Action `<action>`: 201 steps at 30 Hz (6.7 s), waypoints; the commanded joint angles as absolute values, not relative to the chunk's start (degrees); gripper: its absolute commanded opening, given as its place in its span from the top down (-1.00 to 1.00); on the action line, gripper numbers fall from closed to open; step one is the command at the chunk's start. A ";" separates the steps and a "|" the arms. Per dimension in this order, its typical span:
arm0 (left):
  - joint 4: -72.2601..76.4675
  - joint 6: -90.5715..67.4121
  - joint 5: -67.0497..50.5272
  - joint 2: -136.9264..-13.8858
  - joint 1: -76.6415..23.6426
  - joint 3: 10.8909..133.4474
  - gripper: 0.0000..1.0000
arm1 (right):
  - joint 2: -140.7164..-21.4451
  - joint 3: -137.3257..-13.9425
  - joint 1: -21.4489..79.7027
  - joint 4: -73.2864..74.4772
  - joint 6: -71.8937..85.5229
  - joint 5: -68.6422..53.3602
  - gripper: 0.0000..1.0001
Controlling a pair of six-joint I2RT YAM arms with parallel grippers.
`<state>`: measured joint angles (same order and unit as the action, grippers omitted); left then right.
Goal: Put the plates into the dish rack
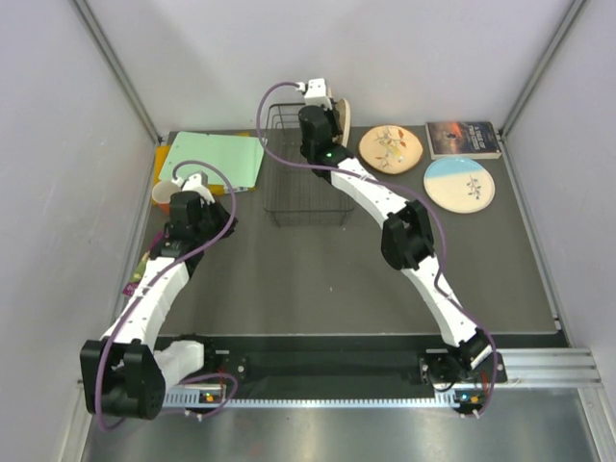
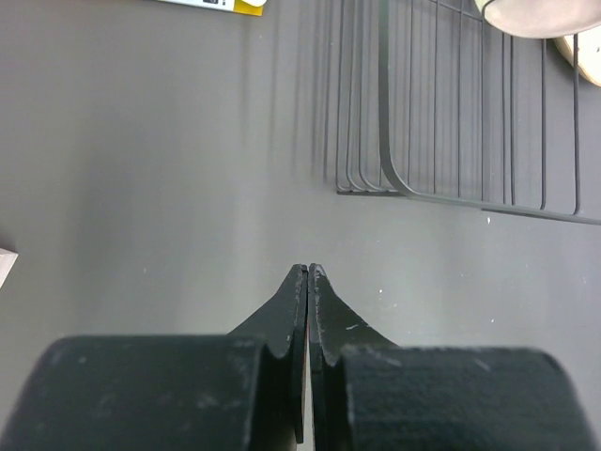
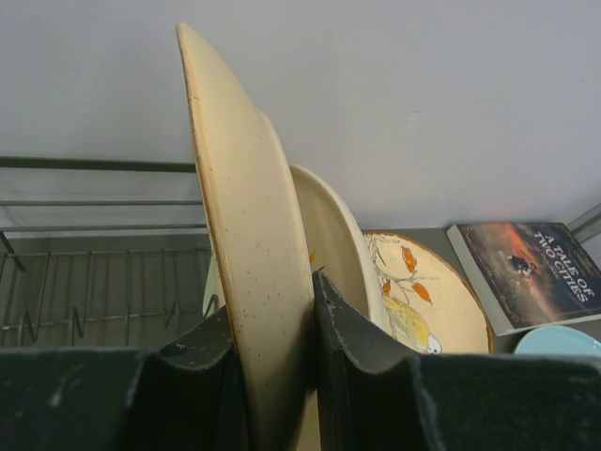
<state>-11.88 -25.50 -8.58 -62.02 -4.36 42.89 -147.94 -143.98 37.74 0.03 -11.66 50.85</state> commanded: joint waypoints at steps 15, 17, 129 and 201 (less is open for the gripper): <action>-6.94 -27.24 -10.55 -61.52 -3.96 41.14 1.00 | -138.43 -143.44 41.48 -20.73 -18.10 51.50 1.00; -6.68 -27.68 -10.81 -61.17 -3.96 40.43 1.00 | -137.90 -143.35 41.92 -22.58 -20.12 51.42 1.00; -16.17 14.14 -12.57 -72.85 -23.29 66.61 -0.79 | -117.76 -99.14 0.44 39.99 -43.58 -5.10 0.14; -0.63 -6.78 -25.76 -84.63 -43.94 53.26 -0.78 | -125.58 -105.20 -15.82 79.54 -58.44 -43.68 -0.99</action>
